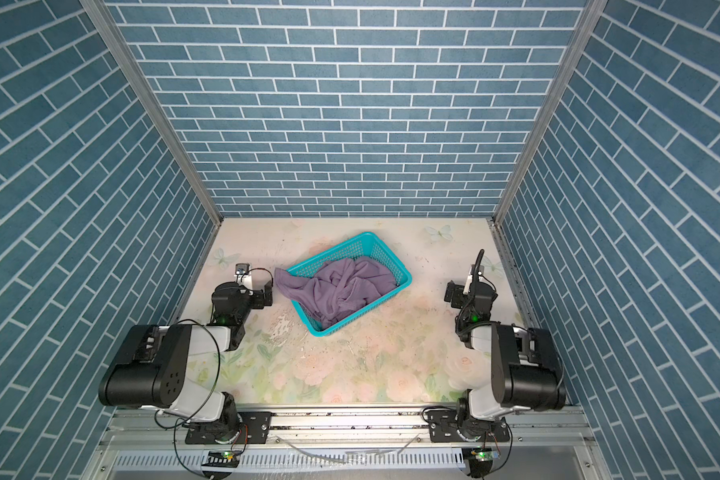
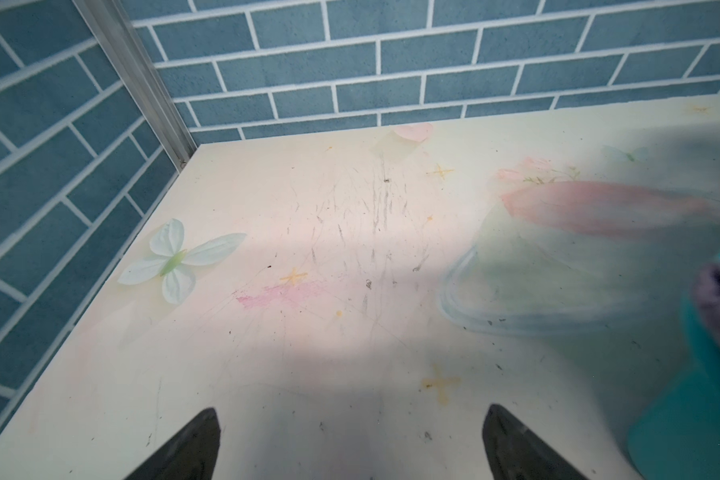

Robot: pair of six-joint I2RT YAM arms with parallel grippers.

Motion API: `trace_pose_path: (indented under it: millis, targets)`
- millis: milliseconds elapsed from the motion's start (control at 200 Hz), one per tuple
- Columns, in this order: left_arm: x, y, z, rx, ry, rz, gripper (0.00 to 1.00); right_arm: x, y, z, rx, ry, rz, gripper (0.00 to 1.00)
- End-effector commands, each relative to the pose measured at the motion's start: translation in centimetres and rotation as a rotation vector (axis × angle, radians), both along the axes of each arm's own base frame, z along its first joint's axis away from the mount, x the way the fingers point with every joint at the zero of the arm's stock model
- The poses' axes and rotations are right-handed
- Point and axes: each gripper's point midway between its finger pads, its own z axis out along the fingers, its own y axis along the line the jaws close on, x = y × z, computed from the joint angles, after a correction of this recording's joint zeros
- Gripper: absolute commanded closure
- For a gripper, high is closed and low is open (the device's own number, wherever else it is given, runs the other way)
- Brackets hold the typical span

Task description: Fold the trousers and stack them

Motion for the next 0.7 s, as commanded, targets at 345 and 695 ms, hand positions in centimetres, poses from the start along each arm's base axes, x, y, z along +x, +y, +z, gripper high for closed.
trace_pose_path:
  millis: [345,695]
  targets:
    - [-1.5,0.3,12.8,-0.131,-0.155,0.075,0.01,0.3,6.5,8.5,-0.070,0.024,0.039,0.01]
    - [-10.1,8.9,14.1,-0.390,-0.140,0.762,0.01,0.9,17.4,7.7,0.035,0.233,0.400,0.05]
